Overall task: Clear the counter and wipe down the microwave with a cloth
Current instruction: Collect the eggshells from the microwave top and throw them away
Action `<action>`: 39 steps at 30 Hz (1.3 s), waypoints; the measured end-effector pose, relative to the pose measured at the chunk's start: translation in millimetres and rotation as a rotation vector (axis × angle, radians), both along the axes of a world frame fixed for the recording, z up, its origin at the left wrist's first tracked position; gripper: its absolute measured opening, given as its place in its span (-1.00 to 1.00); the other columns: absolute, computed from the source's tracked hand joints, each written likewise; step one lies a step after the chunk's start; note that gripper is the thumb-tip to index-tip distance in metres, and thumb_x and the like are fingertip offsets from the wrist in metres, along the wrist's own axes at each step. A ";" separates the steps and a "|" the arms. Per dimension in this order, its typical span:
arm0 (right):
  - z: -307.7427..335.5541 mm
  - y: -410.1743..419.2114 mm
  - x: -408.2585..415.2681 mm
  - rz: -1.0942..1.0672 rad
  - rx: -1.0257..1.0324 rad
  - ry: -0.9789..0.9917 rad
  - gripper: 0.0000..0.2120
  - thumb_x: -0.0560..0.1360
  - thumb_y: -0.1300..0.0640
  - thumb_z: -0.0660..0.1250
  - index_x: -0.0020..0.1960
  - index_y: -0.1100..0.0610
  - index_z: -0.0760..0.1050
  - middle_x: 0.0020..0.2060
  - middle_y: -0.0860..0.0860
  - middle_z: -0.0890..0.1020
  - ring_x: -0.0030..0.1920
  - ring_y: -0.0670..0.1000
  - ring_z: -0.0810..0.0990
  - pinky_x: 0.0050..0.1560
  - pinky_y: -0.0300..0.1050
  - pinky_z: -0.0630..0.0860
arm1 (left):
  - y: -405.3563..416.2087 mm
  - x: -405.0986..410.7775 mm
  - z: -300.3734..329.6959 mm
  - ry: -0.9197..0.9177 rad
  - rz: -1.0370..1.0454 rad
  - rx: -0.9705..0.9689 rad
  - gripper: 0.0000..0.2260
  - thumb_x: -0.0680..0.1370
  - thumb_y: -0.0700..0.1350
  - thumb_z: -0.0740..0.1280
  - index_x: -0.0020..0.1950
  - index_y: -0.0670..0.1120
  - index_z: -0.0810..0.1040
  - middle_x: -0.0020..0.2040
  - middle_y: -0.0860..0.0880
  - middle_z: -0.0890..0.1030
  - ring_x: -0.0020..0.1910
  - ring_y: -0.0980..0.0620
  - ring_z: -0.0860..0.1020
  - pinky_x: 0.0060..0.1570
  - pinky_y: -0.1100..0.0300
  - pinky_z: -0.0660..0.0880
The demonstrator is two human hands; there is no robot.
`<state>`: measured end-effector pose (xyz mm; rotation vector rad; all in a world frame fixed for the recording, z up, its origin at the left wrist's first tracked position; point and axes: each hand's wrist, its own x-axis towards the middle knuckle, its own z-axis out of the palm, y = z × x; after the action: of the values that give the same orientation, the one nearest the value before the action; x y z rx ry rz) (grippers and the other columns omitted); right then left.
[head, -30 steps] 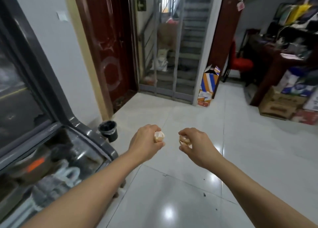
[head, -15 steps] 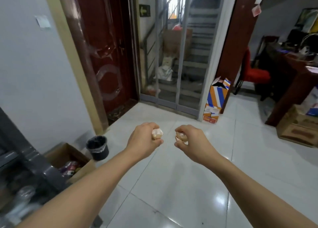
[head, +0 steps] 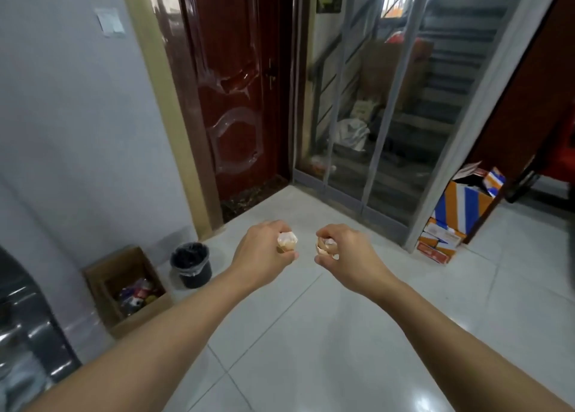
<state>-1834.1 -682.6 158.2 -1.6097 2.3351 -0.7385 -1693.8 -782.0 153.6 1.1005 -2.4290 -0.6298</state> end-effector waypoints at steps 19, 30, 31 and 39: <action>5.2 -353.5 -164.1 0.313 -0.007 0.040 -0.61 0.43 0.06 0.44 0.23 0.05 0.48 0.17 0.01 0.54 0.12 0.00 0.52 0.00 -0.24 0.40 | -304.6 -134.0 -2.5 0.018 0.333 0.021 -0.69 0.38 -0.04 0.47 0.11 0.00 0.56 0.02 0.02 0.57 -0.07 0.06 0.51 -0.13 0.22 0.38; -8.2 -564.7 -214.2 0.764 0.024 0.015 -0.59 0.40 0.12 0.46 0.23 0.09 0.50 0.12 0.04 0.55 0.11 0.03 0.52 0.09 -0.17 0.42 | -436.7 -174.8 -12.4 0.015 0.745 0.087 -0.76 0.38 -0.09 0.48 0.02 -0.06 0.61 -0.04 -0.05 0.64 -0.06 -0.05 0.57 -0.03 0.12 0.51; -8.5 -581.4 -218.0 0.805 0.030 0.014 -0.60 0.41 0.13 0.46 0.22 0.09 0.50 0.11 0.04 0.55 0.11 0.04 0.52 0.09 -0.17 0.42 | -446.4 -179.3 -12.9 0.014 0.782 0.090 -0.76 0.38 -0.10 0.48 0.02 -0.07 0.60 -0.02 -0.05 0.64 -0.05 -0.05 0.57 -0.01 0.09 0.51; -21.2 -690.8 -211.4 1.066 0.042 0.016 -0.67 0.40 0.18 0.43 0.15 0.15 0.53 0.07 0.10 0.58 0.09 0.09 0.53 0.04 -0.20 0.35 | -502.0 -183.0 -25.1 -0.021 0.992 0.079 -0.76 0.39 -0.09 0.46 0.04 -0.08 0.58 0.00 -0.04 0.63 -0.06 -0.03 0.57 -0.03 0.10 0.51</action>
<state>-2045.4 -1373.5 137.0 -2.4093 1.1343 -0.3931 -1876.8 -1284.1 128.5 2.0841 -1.5442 -0.3575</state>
